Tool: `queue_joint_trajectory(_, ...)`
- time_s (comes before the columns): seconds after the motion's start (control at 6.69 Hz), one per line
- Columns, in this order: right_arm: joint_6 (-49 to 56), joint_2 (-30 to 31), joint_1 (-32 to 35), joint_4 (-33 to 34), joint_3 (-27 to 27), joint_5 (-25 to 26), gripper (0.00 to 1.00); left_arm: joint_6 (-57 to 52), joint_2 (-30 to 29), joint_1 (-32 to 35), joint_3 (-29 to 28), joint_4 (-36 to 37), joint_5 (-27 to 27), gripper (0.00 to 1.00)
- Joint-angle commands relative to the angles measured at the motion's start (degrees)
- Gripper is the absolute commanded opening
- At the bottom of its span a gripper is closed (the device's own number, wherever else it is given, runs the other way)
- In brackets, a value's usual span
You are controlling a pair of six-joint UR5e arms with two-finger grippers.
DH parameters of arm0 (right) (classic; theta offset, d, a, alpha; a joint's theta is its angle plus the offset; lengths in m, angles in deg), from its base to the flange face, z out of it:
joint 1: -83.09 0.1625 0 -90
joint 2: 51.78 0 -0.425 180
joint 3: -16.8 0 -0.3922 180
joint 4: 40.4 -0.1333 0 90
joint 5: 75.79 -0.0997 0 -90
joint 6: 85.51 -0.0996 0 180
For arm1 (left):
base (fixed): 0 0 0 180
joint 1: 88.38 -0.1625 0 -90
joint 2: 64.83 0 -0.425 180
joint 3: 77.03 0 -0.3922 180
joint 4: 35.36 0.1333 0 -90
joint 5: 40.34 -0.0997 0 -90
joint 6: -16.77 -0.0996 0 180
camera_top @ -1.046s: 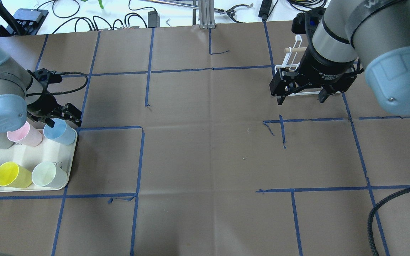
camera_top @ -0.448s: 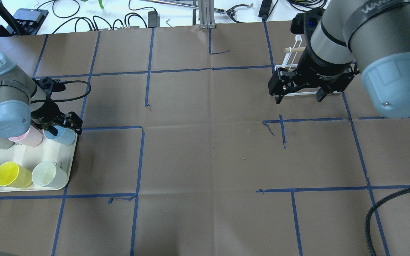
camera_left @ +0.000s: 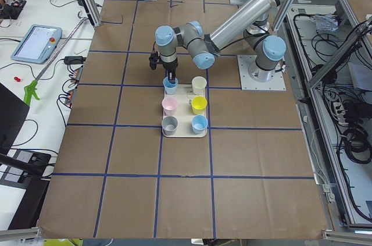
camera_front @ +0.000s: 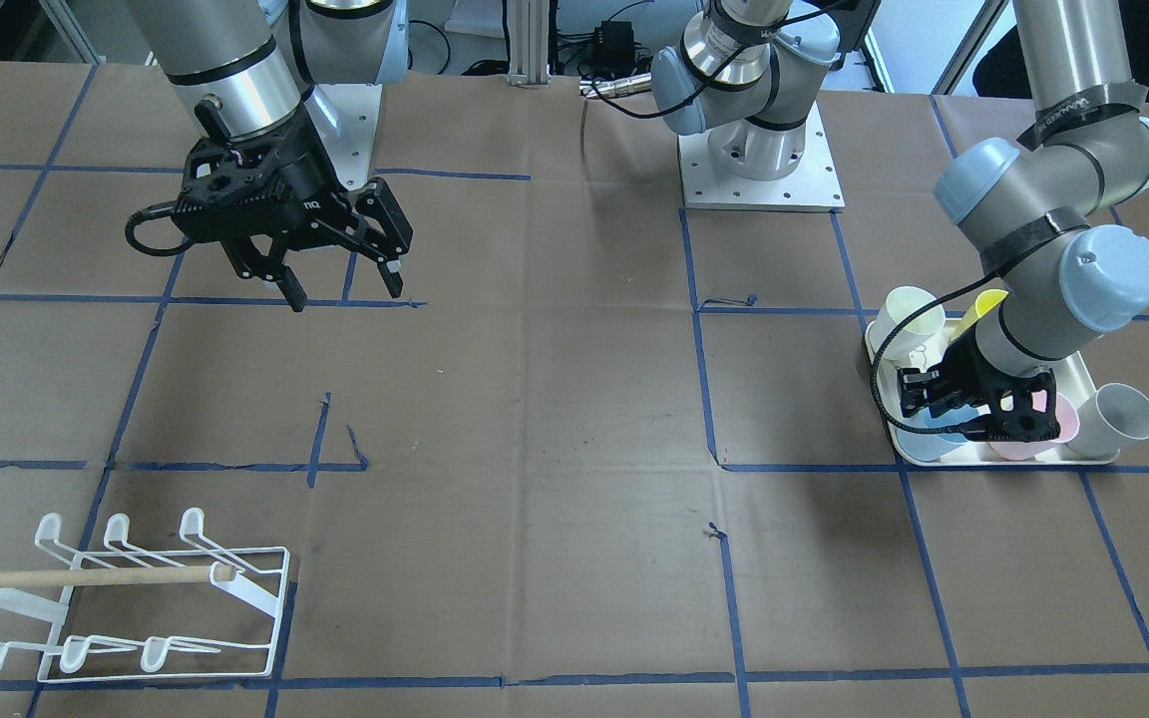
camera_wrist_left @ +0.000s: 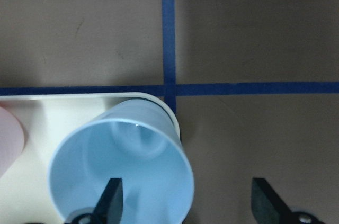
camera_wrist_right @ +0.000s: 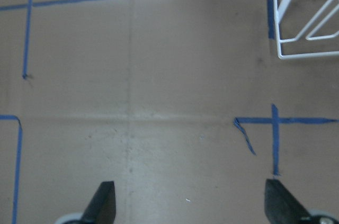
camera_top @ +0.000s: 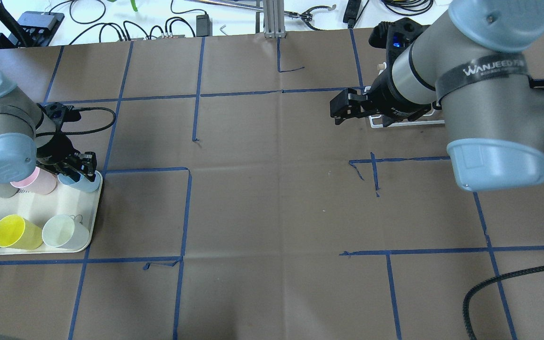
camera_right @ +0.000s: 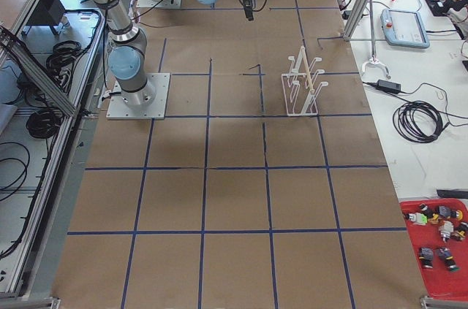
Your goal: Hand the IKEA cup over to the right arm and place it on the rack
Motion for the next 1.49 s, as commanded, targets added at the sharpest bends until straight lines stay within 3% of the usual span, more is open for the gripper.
queue_joint_trajectory(0.0, -9.7, -4.0, 0.0, 21.7, 5.3, -9.4, 0.99, -0.3, 0.7, -0.1, -0.7, -0.1, 0.7, 0.03)
queue_joint_trajectory(0.15, -17.9, -6.1, 0.3, 30.8, 6.5, -10.0, 1.00, -0.5, 1.5, 0.0, -1.0, -0.3, 0.9, 0.00)
queue_joint_trajectory(0.3, -27.5, -5.6, 0.5, 35.9, 8.1, -10.9, 1.00, -0.6, 3.6, 0.2, -2.3, -1.0, 0.9, 0.00)
queue_joint_trajectory(0.45, -34.9, -5.5, 0.4, 42.4, 9.9, -14.6, 1.00, -0.6, 5.3, 0.7, -6.2, -6.2, 0.8, 0.00)
queue_joint_trajectory(0.75, -53.5, -4.0, 0.4, 60.1, 16.9, -14.8, 1.00, -0.9, 5.0, 2.3, -18.2, -18.0, 1.9, 0.00)
queue_joint_trajectory(0.9, -61.1, -0.8, 0.4, 62.6, 20.4, -14.8, 1.00, -0.8, 4.4, 5.5, -22.9, -20.4, 4.0, 0.00)
queue_joint_trajectory(1.2, -66.7, 2.9, 0.5, 66.6, 24.0, -14.0, 0.99, -0.5, 4.9, 13.5, -25.6, -17.7, 7.5, 0.00)
queue_joint_trajectory(1.34, -67.5, 2.2, 0.5, 71.7, 24.0, -13.8, 0.99, -0.5, 6.4, 15.1, -25.0, -14.3, 15.8, 0.00)
